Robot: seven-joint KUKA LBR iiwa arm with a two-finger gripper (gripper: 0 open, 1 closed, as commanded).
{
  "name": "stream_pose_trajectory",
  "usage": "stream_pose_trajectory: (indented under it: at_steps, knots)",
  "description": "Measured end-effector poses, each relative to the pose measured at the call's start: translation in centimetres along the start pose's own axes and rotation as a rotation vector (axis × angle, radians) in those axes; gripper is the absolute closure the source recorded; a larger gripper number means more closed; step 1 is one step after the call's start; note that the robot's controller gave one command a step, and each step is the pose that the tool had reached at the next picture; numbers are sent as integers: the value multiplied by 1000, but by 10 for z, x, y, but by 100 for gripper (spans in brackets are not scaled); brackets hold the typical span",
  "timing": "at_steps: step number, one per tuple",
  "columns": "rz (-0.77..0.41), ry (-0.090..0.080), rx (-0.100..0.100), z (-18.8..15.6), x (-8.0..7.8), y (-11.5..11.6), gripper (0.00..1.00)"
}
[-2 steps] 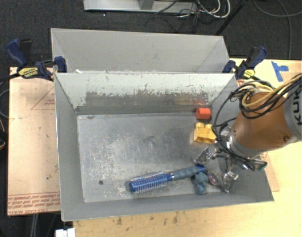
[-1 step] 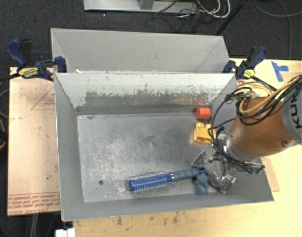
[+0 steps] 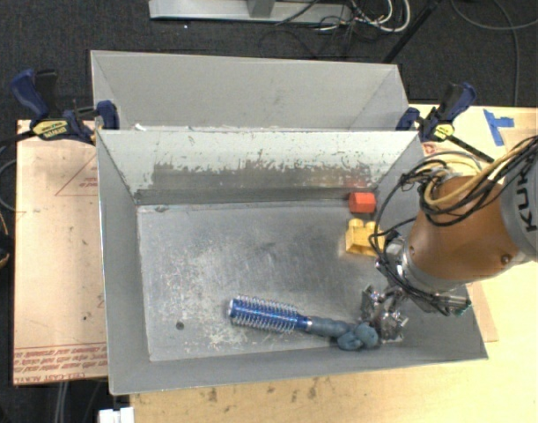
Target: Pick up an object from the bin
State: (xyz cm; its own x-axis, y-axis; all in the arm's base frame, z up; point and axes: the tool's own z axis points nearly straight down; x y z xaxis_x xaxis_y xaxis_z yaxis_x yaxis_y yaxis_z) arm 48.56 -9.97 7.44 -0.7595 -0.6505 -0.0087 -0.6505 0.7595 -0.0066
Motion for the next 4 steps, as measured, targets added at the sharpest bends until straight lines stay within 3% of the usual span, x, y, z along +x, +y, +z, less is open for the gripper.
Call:
stream_pose_trajectory:
  at_steps: [1, 2, 3, 4]
  knots:
    - [70, 6, -6, -2, -3, 0, 100]
    - [69, -1, 0, -4, -6, -2, 0]
    - [222, 3, -7, -57, -54, 64, 0]
    - [135, -8, 7, -1, -68, 77, 0]
